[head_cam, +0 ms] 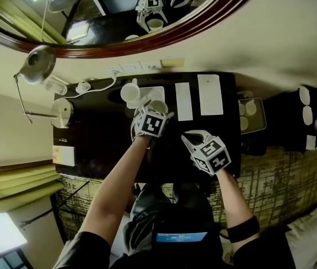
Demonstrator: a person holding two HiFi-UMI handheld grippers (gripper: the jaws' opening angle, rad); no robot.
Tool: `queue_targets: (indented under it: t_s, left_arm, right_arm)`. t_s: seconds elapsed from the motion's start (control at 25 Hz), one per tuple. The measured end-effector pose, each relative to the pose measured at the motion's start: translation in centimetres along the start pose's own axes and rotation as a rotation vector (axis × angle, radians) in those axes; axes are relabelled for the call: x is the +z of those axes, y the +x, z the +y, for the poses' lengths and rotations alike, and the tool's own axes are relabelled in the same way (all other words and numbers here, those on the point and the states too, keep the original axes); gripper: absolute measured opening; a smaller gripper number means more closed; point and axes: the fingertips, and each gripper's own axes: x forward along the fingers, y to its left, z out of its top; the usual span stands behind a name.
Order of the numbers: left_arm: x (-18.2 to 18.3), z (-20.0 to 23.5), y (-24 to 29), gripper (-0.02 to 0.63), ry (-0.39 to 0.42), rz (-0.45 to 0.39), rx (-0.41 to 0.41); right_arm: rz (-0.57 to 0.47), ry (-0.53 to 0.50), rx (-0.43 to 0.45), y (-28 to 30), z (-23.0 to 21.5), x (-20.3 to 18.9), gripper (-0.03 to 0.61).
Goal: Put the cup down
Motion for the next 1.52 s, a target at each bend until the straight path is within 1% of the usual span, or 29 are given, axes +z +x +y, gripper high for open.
queue_targets:
  t_s: [0.12, 0.2, 0.44, 0.72, 0.96, 1.12, 1.28, 1.36, 1.52]
  left_arm:
    - [1.3, 1.0, 0.4, 0.419, 0.042, 0.012, -0.011]
    - [2.0, 1.5, 0.8, 0.419, 0.05, 0.018, -0.022]
    - [3.2, 2.5, 2.2, 0.419, 0.038, 0.031, -0.068]
    - [3.7, 3.7, 3.4, 0.419, 0.037, 0.042, -0.073]
    - [3.9, 3.4, 4.1, 0.419, 0.019, 0.065, -0.097]
    - [3.3, 4.2, 4.1, 0.419, 0.031, 0.1, -0.051]
    - [3.2, 4.9, 4.1, 0.42, 0.042, 0.113, 0.003]
    - [3.3, 5.0, 4.2, 0.422, 0.045, 0.109, 0.02]
    - [3.5, 5.1, 4.6, 0.423, 0.021, 0.08, 0.025]
  right_arm:
    - [-0.007, -0.008, 0.018, 0.6, 0.9, 0.8, 0.002]
    - [-0.014, -0.023, 0.038, 1.2, 1.6, 1.5, 0.002]
    - [-0.006, -0.056, 0.074, 3.1, 3.0, 2.7, 0.002]
    - [0.01, -0.059, 0.088, 4.8, 3.0, 3.3, 0.002]
    - [0.021, -0.052, 0.086, 5.2, 2.4, 3.1, 0.002]
    - [0.023, -0.044, 0.08, 5.3, 2.1, 2.9, 0.002]
    - [0.021, -0.043, 0.077, 5.1, 1.9, 3.0, 0.002]
    - [0.02, -0.042, 0.076, 5.1, 1.9, 3.0, 0.002]
    - [0.025, -0.042, 0.072, 5.1, 1.9, 2.7, 0.002]
